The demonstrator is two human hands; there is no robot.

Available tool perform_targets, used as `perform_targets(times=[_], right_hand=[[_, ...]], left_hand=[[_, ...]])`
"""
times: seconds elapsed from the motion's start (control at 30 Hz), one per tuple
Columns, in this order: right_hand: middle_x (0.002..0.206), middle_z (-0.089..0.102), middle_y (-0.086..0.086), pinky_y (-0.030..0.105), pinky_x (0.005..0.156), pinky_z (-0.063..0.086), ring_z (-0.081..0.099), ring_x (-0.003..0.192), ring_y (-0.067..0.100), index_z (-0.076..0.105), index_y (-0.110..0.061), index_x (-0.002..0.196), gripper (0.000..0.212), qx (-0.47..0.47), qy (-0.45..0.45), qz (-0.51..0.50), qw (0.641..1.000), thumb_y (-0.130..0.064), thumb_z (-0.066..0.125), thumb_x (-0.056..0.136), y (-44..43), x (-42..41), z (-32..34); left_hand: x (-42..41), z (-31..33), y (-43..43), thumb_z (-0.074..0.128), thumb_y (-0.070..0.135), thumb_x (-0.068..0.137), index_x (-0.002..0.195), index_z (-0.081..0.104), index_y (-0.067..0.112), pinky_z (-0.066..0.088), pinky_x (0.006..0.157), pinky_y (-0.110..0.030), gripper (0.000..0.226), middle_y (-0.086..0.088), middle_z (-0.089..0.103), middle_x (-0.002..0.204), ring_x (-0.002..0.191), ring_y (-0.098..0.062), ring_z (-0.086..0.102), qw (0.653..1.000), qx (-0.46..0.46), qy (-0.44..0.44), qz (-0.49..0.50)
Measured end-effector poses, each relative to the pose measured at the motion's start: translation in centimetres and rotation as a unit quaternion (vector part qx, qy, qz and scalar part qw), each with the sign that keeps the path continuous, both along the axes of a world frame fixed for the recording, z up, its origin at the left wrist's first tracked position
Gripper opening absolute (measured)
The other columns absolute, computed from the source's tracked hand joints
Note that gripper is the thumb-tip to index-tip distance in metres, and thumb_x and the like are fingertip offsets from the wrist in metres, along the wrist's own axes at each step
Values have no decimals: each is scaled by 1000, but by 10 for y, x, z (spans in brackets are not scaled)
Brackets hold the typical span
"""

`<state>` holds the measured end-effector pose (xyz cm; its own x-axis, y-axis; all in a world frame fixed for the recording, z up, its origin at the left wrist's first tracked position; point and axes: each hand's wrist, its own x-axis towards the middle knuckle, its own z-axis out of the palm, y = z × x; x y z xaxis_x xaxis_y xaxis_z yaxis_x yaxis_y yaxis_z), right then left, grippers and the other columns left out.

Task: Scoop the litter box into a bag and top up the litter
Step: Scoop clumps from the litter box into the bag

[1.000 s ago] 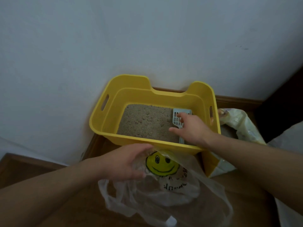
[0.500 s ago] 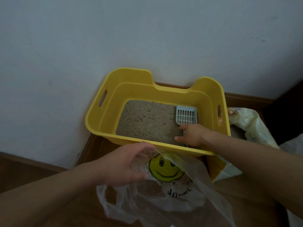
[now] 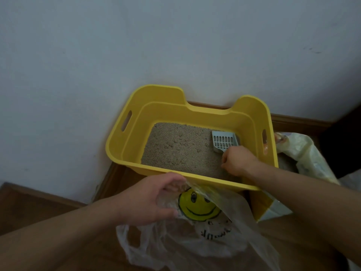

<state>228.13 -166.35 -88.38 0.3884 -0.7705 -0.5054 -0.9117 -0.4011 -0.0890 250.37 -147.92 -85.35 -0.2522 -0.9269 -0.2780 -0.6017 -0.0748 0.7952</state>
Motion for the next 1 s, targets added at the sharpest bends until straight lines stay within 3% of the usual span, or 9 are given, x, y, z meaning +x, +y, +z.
perform_targets(times=[0.2,0.33,0.43,0.57,0.67,0.73,1.0], right_hand=[[133,59,9,31,93,52,56,122,27,65,-20,99,11,-17,-92,-65,994,-13,64,90,4,-5,13],[135,57,10,32,91,54,58,120,26,56,-14,125,36,-10,-116,-82,990,-12,66,90,13,-10,20],[127,62,10,29,80,55,62,111,24,56,-12,130,42,-6,-111,-85,990,-16,67,90,15,-14,27],[92,68,4,25,57,49,63,81,16,71,-11,106,18,-22,-74,-45,996,-18,64,91,13,-19,44],[89,71,3,35,71,60,65,79,17,77,-15,102,21,-27,-62,-23,997,-13,60,90,11,-23,57],[92,73,2,37,77,60,66,82,17,78,-17,105,26,-31,-57,2,998,-10,58,89,11,-25,67],[88,72,4,36,73,60,66,81,20,78,-18,98,25,-57,5,53,997,-11,56,87,12,-31,81]], left_hand=[[3,11,6,84,31,76,136,48,36,47,104,-29,71,19,58,129,120,5,55,1000,4,-11,22],[3,22,10,85,31,76,137,47,36,48,104,-29,72,19,58,128,118,5,55,999,0,-20,30],[5,29,14,84,31,77,137,46,36,48,104,-29,71,19,58,129,119,6,55,999,1,-22,35],[6,36,18,84,31,76,136,46,38,49,104,-32,71,20,57,130,119,5,55,999,2,-26,45],[4,41,18,84,29,76,136,46,38,50,102,-32,72,19,58,129,118,6,56,998,5,-25,49],[3,45,19,85,28,76,135,46,39,52,100,-33,71,19,58,128,118,5,57,998,5,-18,56],[1,48,17,84,16,76,133,49,39,53,100,-33,70,14,60,128,116,-2,61,996,11,34,80]])
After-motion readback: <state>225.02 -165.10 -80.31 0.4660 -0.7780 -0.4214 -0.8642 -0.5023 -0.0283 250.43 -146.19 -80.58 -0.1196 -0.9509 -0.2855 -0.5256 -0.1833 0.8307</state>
